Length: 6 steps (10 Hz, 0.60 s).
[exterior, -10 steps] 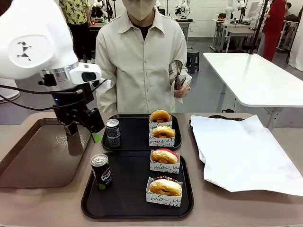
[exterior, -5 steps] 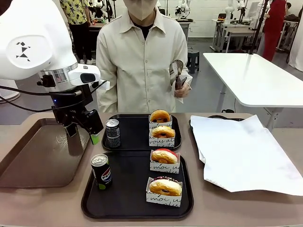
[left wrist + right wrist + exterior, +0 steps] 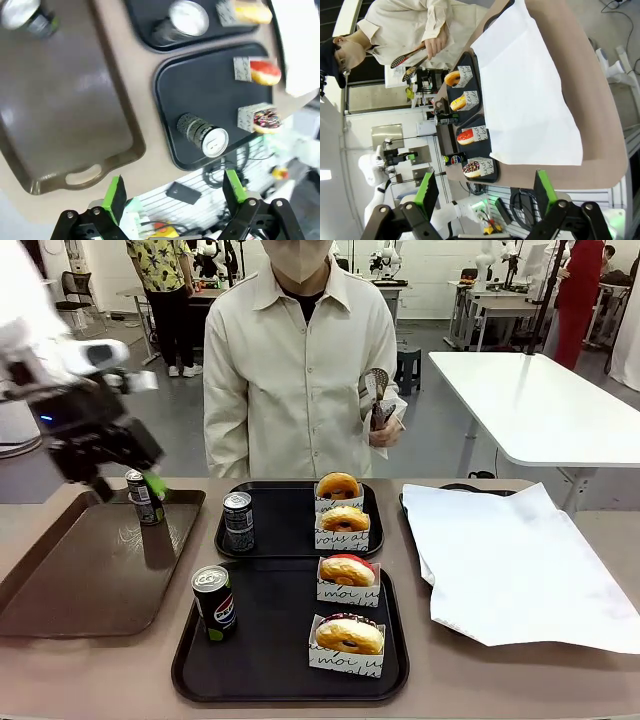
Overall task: Set up donuts and drinks on trays.
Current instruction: Pick up one Pepsi coke from the Handle tray and place it on the Flat Tray without a Pepsi coke.
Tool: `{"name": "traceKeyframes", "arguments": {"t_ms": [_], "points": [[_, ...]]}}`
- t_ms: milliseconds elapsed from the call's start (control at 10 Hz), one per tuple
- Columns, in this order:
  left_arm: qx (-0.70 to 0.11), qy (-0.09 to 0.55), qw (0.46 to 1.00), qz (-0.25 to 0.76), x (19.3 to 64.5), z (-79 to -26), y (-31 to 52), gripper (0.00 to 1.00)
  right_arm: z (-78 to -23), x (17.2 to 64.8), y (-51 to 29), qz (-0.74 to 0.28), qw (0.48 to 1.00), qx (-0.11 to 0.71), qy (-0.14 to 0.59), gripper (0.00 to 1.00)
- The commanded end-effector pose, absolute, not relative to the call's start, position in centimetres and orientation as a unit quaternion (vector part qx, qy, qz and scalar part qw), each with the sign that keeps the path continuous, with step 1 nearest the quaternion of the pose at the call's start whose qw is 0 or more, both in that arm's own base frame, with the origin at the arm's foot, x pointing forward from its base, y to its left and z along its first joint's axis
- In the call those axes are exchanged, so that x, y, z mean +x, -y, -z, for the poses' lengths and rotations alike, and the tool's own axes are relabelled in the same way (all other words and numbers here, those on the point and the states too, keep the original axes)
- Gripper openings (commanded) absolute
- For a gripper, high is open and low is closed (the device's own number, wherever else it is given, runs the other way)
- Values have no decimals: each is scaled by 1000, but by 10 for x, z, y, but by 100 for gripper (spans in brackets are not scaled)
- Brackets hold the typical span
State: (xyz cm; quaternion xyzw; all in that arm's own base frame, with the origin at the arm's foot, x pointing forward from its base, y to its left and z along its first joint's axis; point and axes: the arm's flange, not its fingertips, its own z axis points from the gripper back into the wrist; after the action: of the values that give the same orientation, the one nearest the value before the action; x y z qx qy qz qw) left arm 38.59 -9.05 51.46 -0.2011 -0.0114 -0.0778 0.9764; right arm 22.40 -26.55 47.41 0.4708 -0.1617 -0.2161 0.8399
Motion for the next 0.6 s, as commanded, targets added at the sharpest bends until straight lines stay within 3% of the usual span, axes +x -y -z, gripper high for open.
{"name": "traceKeyframes", "arguments": {"t_ms": [0, 300, 500], "points": [[-295, -7, 955, -6, 404, -508, 30, 100, -473, 225, 265, 210, 837, 476, 166, 100], [-465, 16, 884, -50, 382, -483, -72, 100, -473, 225, 265, 210, 837, 476, 166, 100], [-522, 41, 850, -55, 384, -462, -118, 100, -473, 225, 265, 210, 837, 476, 166, 100]]}}
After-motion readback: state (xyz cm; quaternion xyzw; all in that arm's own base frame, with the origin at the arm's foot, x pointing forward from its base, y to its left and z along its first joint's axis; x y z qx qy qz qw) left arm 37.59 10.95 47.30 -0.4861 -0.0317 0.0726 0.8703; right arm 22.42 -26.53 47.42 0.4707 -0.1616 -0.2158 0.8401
